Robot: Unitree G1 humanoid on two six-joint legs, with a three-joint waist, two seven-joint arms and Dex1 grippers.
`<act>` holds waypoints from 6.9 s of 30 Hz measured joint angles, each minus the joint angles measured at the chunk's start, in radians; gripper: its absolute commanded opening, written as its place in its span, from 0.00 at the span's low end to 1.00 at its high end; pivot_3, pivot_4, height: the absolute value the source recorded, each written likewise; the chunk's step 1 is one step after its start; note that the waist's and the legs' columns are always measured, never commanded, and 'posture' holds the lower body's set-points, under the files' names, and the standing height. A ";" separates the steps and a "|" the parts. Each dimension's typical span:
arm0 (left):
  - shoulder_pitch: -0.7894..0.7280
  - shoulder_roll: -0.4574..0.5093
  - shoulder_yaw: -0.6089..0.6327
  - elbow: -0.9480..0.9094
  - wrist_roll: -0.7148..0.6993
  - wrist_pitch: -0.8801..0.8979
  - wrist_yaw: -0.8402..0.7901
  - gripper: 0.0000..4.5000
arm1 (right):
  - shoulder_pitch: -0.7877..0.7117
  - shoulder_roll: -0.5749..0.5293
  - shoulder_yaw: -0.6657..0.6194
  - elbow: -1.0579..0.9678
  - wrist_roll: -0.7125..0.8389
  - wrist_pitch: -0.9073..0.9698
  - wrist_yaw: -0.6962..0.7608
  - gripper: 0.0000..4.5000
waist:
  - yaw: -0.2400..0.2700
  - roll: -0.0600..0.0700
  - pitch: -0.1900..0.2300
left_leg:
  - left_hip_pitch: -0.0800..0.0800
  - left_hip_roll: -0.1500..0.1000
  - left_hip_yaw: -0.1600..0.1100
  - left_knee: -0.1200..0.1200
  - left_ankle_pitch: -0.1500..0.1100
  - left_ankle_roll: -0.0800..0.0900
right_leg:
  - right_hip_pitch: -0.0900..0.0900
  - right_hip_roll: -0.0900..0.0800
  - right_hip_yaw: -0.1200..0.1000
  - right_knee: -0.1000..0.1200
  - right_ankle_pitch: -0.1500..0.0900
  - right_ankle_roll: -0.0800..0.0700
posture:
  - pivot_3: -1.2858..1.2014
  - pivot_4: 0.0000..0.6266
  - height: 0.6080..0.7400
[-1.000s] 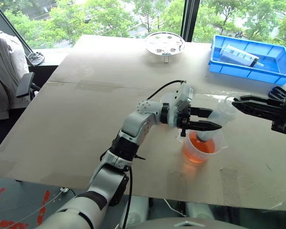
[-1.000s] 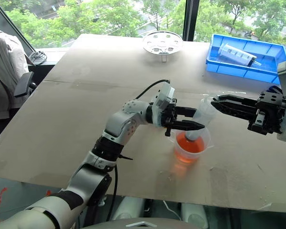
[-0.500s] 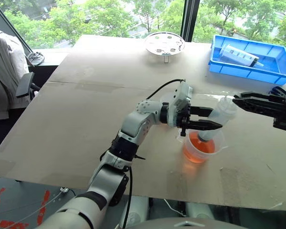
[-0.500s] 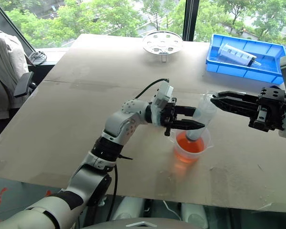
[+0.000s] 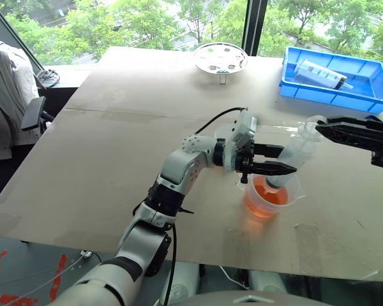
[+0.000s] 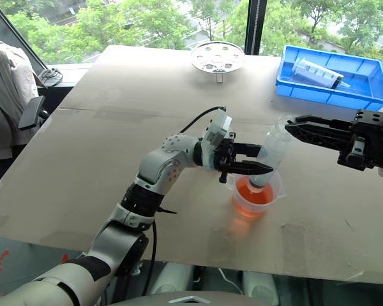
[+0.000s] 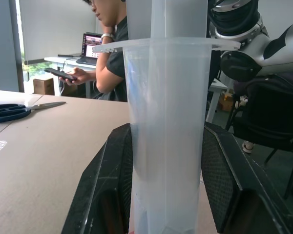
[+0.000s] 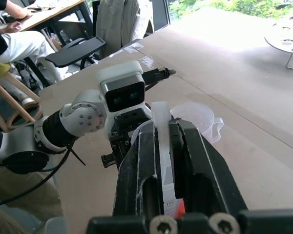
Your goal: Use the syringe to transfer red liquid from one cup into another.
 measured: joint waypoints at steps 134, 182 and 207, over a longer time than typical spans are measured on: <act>0.033 0.079 0.245 0.054 0.112 -0.130 0.362 0.31 | -0.590 0.659 0.785 0.179 -1.273 -0.330 0.153 0.00 | -0.026 0.000 0.001 | -0.001 -0.001 0.001 -0.002 0.000 0.000 | -0.006 -0.001 0.001 0.002 0.001 0.001 | 0.52 0.24 1.00; -0.074 0.981 0.355 0.076 -0.426 1.204 0.652 0.31 | 0.221 0.318 0.123 -0.070 -0.763 -0.467 0.646 0.99 | -0.021 -0.004 0.005 | 0.001 -0.001 -0.001 -0.004 0.000 -0.001 | -0.004 -0.006 0.001 0.003 0.000 0.001 | 0.52 0.24 1.00; 0.181 0.741 0.672 -0.334 -0.229 1.042 0.648 0.99 | 0.531 0.312 -0.023 -0.039 -0.740 -0.527 0.696 1.00 | -0.001 -0.007 0.006 | -0.002 -0.002 -0.006 -0.003 0.001 -0.003 | -0.002 -0.012 0.000 -0.002 0.000 0.001 | 0.52 0.24 1.00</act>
